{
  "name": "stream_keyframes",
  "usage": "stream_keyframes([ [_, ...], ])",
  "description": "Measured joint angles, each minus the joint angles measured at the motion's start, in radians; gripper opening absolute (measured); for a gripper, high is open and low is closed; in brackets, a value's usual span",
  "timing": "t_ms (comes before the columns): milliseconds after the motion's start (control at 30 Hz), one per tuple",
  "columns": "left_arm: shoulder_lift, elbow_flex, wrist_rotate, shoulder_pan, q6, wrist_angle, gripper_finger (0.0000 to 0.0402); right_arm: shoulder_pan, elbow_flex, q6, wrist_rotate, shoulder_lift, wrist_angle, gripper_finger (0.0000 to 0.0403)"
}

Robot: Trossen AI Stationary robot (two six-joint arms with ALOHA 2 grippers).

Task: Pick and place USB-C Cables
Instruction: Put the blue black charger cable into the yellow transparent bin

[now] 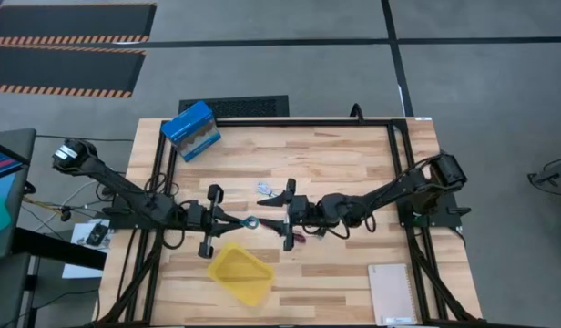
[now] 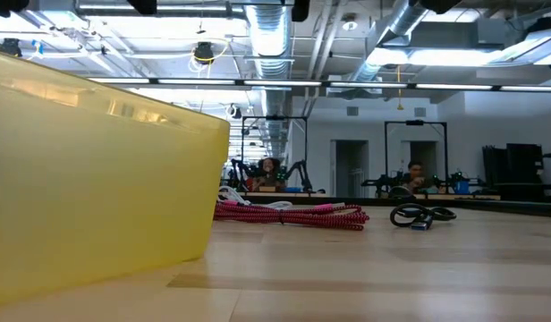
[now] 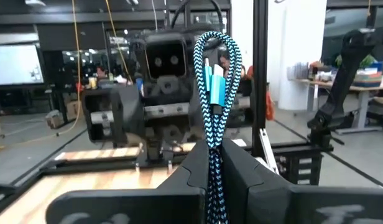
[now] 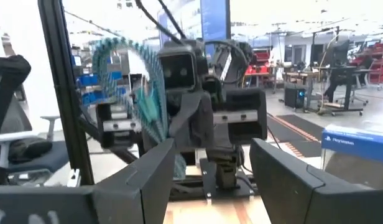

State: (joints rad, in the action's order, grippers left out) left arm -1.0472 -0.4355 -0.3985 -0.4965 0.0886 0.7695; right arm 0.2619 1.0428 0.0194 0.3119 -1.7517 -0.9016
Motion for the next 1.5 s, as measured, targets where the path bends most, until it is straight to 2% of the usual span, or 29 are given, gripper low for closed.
stream_keyframes([
  [133, -0.002, 0.015, 0.018, 0.002, 0.004, 0.022, 0.0000, 0.000, -0.002, -0.002, -0.002, -0.005, 0.000, 0.0233],
  [300, 0.000, 0.162, 0.034, 0.008, -0.027, 0.374, 0.0000, -0.001, -0.002, -0.005, -0.002, -0.005, -0.009, 0.0233],
  [467, 0.000, 0.249, 0.014, 0.008, -0.057, 0.560, 0.0000, -0.001, -0.002, -0.004, -0.009, -0.004, -0.016, 0.0233],
  [633, -0.005, 0.252, 0.015, 0.008, -0.089, 0.530, 0.0000, -0.009, 0.016, -0.002, -0.027, -0.004, -0.011, 0.0233],
  [900, -0.040, 0.252, 0.004, 0.008, -0.136, 0.503, 0.0000, -0.009, 0.080, -0.002, -0.026, -0.004, 0.120, 0.0233],
  [1133, -0.039, 0.211, -0.001, 0.008, -0.127, 0.454, 0.0000, -0.019, 0.081, 0.004, -0.024, -0.005, 0.113, 0.0233],
  [1300, -0.040, 0.173, -0.009, 0.008, -0.125, 0.343, 0.0000, -0.029, 0.104, 0.002, -0.025, -0.044, 0.077, 0.0233],
  [1500, -0.039, 0.169, -0.011, 0.008, -0.116, 0.337, 0.0000, -0.027, 0.146, -0.001, -0.038, -0.105, 0.080, 0.0233],
])
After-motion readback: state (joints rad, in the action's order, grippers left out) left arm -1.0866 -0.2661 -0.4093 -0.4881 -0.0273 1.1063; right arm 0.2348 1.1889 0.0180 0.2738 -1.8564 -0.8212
